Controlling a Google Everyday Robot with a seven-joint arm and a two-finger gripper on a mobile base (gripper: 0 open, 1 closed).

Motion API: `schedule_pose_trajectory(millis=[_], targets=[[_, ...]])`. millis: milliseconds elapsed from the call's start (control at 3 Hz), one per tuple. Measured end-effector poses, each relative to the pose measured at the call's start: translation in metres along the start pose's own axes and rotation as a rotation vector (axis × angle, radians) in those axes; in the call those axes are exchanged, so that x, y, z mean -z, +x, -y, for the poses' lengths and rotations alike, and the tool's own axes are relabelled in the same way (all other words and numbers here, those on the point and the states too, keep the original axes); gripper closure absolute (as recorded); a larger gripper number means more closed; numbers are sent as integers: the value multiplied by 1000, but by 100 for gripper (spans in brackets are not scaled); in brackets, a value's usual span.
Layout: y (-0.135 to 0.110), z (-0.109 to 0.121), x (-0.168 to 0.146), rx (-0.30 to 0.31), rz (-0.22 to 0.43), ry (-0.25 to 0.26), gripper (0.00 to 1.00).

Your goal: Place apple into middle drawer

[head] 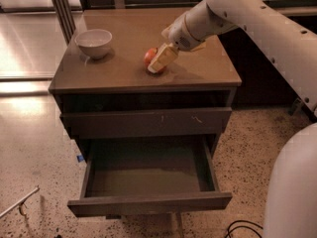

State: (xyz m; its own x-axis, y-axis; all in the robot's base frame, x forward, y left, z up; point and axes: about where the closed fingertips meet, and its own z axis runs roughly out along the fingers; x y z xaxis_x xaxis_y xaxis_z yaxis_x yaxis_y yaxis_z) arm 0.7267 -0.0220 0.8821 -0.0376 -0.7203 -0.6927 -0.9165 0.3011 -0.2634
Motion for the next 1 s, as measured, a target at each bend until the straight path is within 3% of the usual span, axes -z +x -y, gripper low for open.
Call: schedule_pose_trajectory(millis=[667,1000], targets=[[9,-2,-46,-23,-37,-69,19],[9,-2,-47,-24,-38,-71,37]])
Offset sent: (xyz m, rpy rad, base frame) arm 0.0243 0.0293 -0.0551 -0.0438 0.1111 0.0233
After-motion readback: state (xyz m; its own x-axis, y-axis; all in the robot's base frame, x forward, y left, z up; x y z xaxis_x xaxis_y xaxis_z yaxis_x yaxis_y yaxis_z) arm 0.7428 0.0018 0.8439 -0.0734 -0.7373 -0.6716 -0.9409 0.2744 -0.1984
